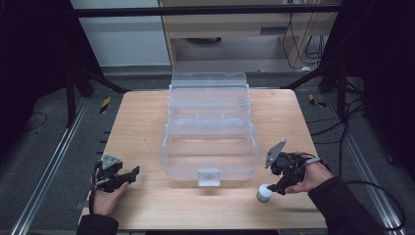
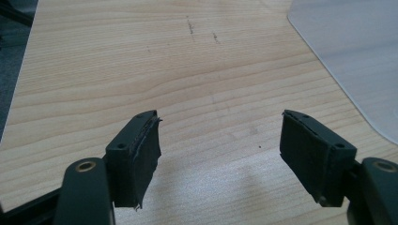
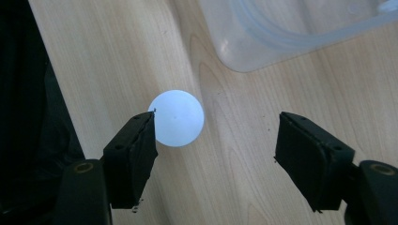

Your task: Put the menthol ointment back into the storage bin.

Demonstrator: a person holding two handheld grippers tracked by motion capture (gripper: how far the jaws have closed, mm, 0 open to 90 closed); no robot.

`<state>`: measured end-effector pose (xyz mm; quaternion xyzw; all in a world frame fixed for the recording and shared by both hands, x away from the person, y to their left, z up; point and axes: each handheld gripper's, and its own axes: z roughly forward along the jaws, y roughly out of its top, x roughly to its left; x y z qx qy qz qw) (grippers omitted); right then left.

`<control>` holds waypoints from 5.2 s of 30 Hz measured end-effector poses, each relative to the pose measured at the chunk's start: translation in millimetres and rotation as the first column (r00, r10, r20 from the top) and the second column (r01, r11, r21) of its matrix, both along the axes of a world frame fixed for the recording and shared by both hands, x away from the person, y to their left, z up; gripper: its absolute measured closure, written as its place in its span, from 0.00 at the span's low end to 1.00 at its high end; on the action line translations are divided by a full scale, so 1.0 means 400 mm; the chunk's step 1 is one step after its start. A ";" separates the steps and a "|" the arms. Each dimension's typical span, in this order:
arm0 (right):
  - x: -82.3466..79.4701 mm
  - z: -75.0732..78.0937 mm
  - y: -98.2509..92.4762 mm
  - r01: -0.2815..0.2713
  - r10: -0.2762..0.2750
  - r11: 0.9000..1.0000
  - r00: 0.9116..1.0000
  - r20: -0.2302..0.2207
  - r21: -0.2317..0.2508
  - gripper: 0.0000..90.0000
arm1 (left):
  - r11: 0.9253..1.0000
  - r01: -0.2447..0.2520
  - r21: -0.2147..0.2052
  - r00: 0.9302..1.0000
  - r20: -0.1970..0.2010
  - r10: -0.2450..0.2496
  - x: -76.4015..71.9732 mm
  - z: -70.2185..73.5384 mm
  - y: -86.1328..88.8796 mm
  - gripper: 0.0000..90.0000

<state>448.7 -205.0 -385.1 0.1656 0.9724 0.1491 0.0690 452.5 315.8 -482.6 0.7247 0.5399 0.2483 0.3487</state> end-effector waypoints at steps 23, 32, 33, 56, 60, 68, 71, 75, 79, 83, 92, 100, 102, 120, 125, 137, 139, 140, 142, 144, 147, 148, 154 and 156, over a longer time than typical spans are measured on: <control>-0.013 -0.070 0.060 -0.160 0.152 0.980 0.986 -0.075 -0.117 0.50 | 1.000 0.007 0.002 1.000 0.000 -0.007 0.000 0.000 -0.002 0.32; -0.006 -0.102 0.077 -0.190 0.176 0.970 0.980 -0.098 -0.153 0.52 | 1.000 0.007 0.003 1.000 0.000 -0.007 0.000 0.000 -0.002 0.32; -0.006 -0.102 0.078 -0.182 0.167 0.971 0.981 -0.102 -0.158 0.53 | 1.000 0.007 0.003 1.000 0.000 -0.007 0.000 0.000 -0.002 0.32; -0.005 -0.046 0.062 -0.133 0.121 0.983 0.988 -0.098 -0.124 0.56 | 1.000 0.007 0.003 1.000 -0.001 -0.007 0.000 0.000 -0.002 0.32; -0.007 -0.009 0.053 -0.119 0.111 0.987 0.991 -0.079 -0.108 0.56 | 1.000 0.007 0.003 1.000 -0.001 -0.007 0.000 0.000 -0.002 0.32; -0.005 0.077 0.047 -0.098 0.094 0.991 0.994 -0.050 -0.090 0.56 | 1.000 0.009 0.004 1.000 -0.002 -0.009 0.001 -0.001 -0.002 0.32; -0.001 0.093 0.050 -0.096 0.092 0.992 0.995 -0.049 -0.087 0.56 | 1.000 0.008 0.004 1.000 -0.003 -0.008 0.001 -0.001 -0.002 0.32; 0.014 0.136 0.060 -0.098 0.096 0.992 0.995 -0.030 -0.077 0.56 | 1.000 0.006 0.000 1.000 -0.003 -0.006 0.002 -0.002 -0.003 0.32; 0.027 0.158 0.067 -0.098 0.097 0.993 0.995 -0.026 -0.069 0.56 | 1.000 0.007 0.000 1.000 -0.003 -0.007 0.001 -0.002 -0.003 0.32; 0.051 0.184 0.082 -0.086 0.084 0.995 0.996 -0.028 -0.059 0.56 | 1.000 0.008 -0.001 1.000 -0.004 -0.008 0.001 -0.002 -0.003 0.32; 0.088 0.206 0.109 -0.080 0.079 0.996 0.997 -0.022 -0.045 0.56 | 1.000 0.007 -0.004 1.000 -0.004 -0.007 0.002 -0.002 -0.002 0.32; 0.129 0.195 0.134 -0.070 0.069 0.997 0.997 -0.022 -0.046 0.56 | 1.000 0.009 -0.005 1.000 -0.004 -0.009 0.002 -0.002 -0.002 0.32; 0.139 0.186 0.142 -0.071 0.070 0.996 0.997 -0.024 -0.049 0.56 | 1.000 0.010 -0.003 1.000 -0.002 -0.010 0.002 -0.002 -0.002 0.32; 0.204 0.058 0.167 -0.057 0.051 0.994 0.996 -0.068 -0.088 0.56 | 1.000 0.012 0.001 1.000 -0.001 -0.012 0.002 -0.001 -0.001 0.32; 0.209 0.036 0.161 -0.058 0.049 0.993 0.995 -0.081 -0.103 0.56 | 1.000 0.013 0.003 1.000 -0.001 -0.013 0.002 -0.001 -0.002 0.32; 0.217 0.000 0.166 -0.070 0.056 0.990 0.992 -0.115 -0.120 0.56 | 1.000 0.013 0.001 1.000 -0.001 -0.013 0.002 -0.002 -0.004 0.32; 0.218 -0.004 0.166 -0.071 0.057 0.990 0.992 -0.117 -0.122 0.56 | 1.000 0.013 0.002 1.000 -0.002 -0.013 0.002 -0.002 -0.004 0.32; 0.218 -0.004 0.166 -0.071 0.057 0.990 0.992 -0.117 -0.122 0.56 | 1.000 0.013 0.002 1.000 -0.002 -0.013 0.002 -0.002 -0.004 0.32; 0.218 -0.008 0.166 -0.071 0.057 0.990 0.992 -0.116 -0.119 0.56 | 1.000 0.015 0.007 1.000 -0.005 -0.015 0.002 -0.002 -0.003 0.32; 0.218 -0.013 0.165 -0.069 0.055 0.991 0.992 -0.115 -0.118 0.56 | 1.000 0.018 0.008 1.000 -0.005 -0.018 0.002 -0.002 -0.003 0.32; 0.219 -0.020 0.166 -0.067 0.053 0.991 0.992 -0.116 -0.120 0.56 | 1.000 0.018 0.008 1.000 -0.005 -0.018 0.002 -0.002 -0.003 0.32; 0.220 -0.022 0.166 -0.065 0.051 0.990 0.992 -0.116 -0.122 0.56 | 1.000 0.018 0.007 1.000 -0.006 -0.018 0.002 -0.002 -0.003 0.32; 0.221 -0.033 0.165 -0.059 0.045 0.991 0.992 -0.119 -0.117 0.56 | 1.000 0.018 0.007 1.000 -0.005 -0.018 0.002 -0.002 -0.004 0.32; 0.222 -0.035 0.164 -0.057 0.043 0.992 0.992 -0.119 -0.116 0.56 | 1.000 0.018 0.007 1.000 -0.006 -0.018 0.002 -0.003 -0.004 0.32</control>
